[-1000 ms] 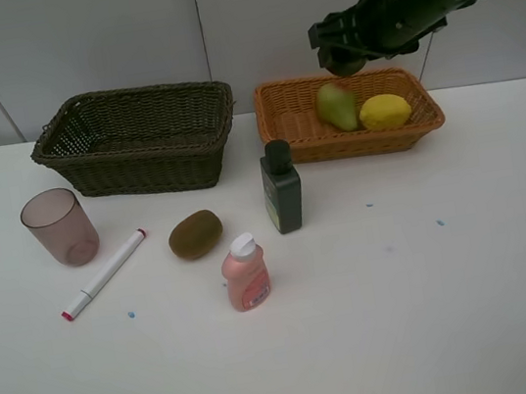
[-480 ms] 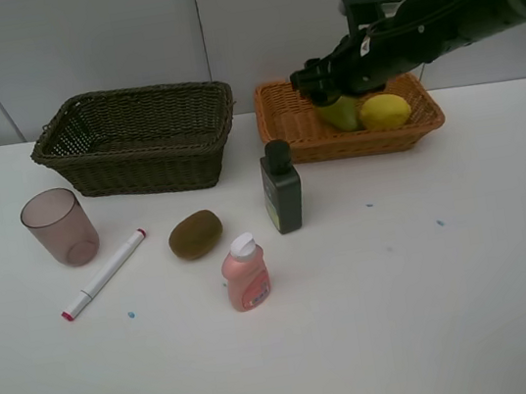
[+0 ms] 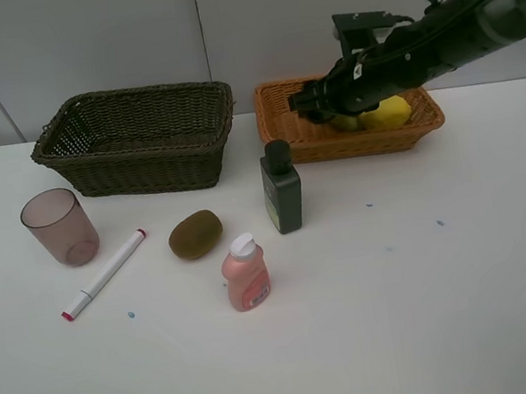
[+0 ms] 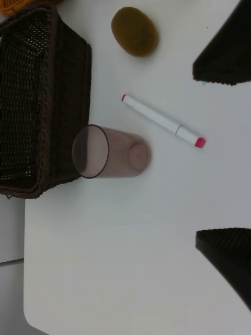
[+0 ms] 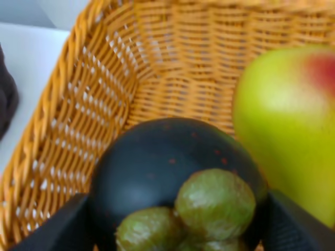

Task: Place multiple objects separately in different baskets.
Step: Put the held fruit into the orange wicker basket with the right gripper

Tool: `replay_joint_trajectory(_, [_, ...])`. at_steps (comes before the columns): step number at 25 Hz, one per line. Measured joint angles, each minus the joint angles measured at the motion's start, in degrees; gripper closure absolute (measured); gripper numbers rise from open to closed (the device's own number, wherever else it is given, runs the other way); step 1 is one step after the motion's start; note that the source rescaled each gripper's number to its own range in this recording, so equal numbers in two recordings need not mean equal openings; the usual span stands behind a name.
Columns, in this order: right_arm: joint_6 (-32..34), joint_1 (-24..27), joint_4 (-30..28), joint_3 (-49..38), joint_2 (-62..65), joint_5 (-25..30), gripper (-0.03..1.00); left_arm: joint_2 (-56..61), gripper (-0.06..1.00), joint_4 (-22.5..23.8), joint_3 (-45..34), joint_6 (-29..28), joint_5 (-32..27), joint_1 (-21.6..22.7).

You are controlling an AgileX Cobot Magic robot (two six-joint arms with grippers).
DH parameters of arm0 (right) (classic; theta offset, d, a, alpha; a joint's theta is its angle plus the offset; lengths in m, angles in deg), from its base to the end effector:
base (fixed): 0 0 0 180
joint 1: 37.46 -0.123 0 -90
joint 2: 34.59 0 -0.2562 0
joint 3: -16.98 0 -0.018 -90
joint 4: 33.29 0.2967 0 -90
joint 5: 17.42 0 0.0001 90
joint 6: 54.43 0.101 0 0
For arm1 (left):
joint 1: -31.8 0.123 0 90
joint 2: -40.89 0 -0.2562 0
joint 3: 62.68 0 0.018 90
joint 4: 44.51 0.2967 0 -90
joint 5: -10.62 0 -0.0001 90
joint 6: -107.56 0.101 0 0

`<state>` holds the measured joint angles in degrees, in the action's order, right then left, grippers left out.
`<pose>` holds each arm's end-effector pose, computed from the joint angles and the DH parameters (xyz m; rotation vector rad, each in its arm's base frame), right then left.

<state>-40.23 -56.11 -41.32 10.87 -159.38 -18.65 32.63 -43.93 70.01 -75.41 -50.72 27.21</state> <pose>0.4357 0.1473 0.0882 -0.2487 2.2604 0.2329 0.0709 -0.0048 0.2966 0.0282 2.0410 -0.0705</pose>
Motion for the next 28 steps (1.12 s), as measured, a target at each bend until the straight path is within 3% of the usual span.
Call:
replay_joint_trajectory(12, [0.0,0.0,0.2,0.0,0.0,0.9,0.44,0.0,0.20,0.0,0.0,0.0,0.0,0.0])
replay_joint_trajectory(13, [0.0,0.0,0.2,0.0,0.0,1.2,0.41,0.0,0.20,0.0,0.0,0.0,0.0,0.0])
replay_joint_trajectory(15, [0.0,0.0,0.2,0.0,0.0,1.7,0.24,0.0,0.20,0.0,0.0,0.0,0.0,0.0])
replay_joint_trajectory(17, [0.0,0.0,0.2,0.0,0.0,1.7,0.17,0.0,0.20,0.0,0.0,0.0,0.0,0.0])
replay_joint_trajectory(28, [0.0,0.0,1.5,0.0,0.3,2.0,0.12,0.0,0.20,0.0,0.0,0.0,0.0,0.0])
